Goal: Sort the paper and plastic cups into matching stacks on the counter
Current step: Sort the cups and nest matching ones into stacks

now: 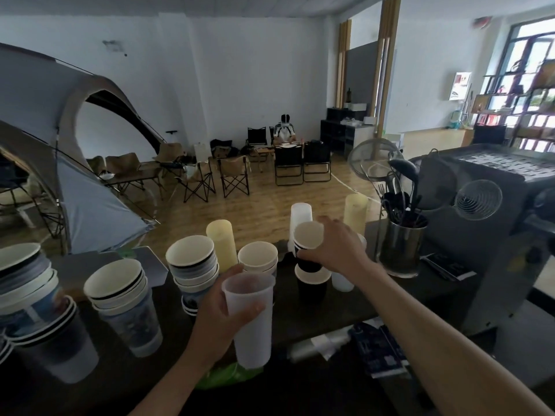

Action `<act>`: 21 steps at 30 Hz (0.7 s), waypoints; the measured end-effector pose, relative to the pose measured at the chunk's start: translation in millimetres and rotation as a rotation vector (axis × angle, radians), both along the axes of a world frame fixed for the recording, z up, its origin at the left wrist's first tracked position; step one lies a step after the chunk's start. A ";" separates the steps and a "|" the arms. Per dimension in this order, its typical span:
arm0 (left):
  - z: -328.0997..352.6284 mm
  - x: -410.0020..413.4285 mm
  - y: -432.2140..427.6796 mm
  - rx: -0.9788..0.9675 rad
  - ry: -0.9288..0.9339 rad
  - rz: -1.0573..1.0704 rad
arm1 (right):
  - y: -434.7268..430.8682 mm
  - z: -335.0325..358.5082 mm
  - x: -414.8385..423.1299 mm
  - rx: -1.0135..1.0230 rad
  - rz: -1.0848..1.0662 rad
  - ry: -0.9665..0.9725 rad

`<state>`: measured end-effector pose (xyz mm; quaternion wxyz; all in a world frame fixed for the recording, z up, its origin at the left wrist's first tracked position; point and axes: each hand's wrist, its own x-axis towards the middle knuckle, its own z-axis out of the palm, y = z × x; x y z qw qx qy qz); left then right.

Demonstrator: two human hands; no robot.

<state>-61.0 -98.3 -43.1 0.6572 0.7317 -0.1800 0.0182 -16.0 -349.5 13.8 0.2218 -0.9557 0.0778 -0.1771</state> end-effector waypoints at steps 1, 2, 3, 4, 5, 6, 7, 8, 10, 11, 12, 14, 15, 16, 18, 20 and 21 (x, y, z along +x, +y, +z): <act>2.8 -0.6 0.5 0.008 -0.032 0.007 | 2.7 -7.7 4.7 -0.034 -0.007 0.026; 6.1 -0.9 0.8 0.016 -0.058 0.018 | 5.2 -15.3 8.3 -0.057 -0.007 0.053; 8.8 -0.2 1.3 0.021 -0.078 0.031 | 7.2 -22.8 11.1 -0.066 0.002 0.071; 11.8 0.6 1.1 0.024 -0.098 0.042 | 8.6 -29.8 12.6 -0.064 0.012 0.079; 14.8 1.4 1.2 0.026 -0.118 0.051 | 8.9 -36.6 13.8 -0.061 0.019 0.084; 19.1 1.9 0.1 0.023 -0.133 0.055 | 8.8 -42.6 14.0 -0.063 0.021 0.096; 23.0 3.4 -1.6 0.019 -0.140 0.057 | 8.2 -48.0 13.9 -0.066 0.025 0.109; 28.0 4.4 -4.4 0.016 -0.148 0.055 | 8.2 -52.5 13.3 -0.063 0.029 0.130; 39.9 7.4 -13.2 0.018 -0.181 0.051 | 9.4 -59.7 10.7 -0.047 0.043 0.152; 46.2 10.9 -19.2 0.020 -0.201 0.048 | 10.5 -62.3 8.9 -0.032 0.053 0.152; 53.3 14.9 -26.6 0.025 -0.220 0.044 | 11.7 -64.1 6.7 -0.019 0.066 0.150; 70.1 25.7 -45.4 0.056 -0.270 0.037 | 15.5 -66.6 1.6 -0.012 0.094 0.135; 78.7 32.6 -56.7 0.073 -0.293 0.029 | 17.4 -67.7 -1.1 0.016 0.097 0.128; 88.0 38.4 -69.5 0.081 -0.304 0.017 | 19.2 -68.2 -3.3 0.075 0.085 0.134; 104.1 49.8 -94.0 0.062 -0.294 -0.005 | 21.7 -65.4 -9.6 0.146 0.039 0.145; 117.1 59.8 -112.4 0.038 -0.301 -0.001 | 12.9 -57.8 -17.4 0.087 0.012 0.091; 121.3 64.9 -118.6 0.027 -0.312 0.011 | 2.7 -50.2 -22.4 0.070 -0.002 0.039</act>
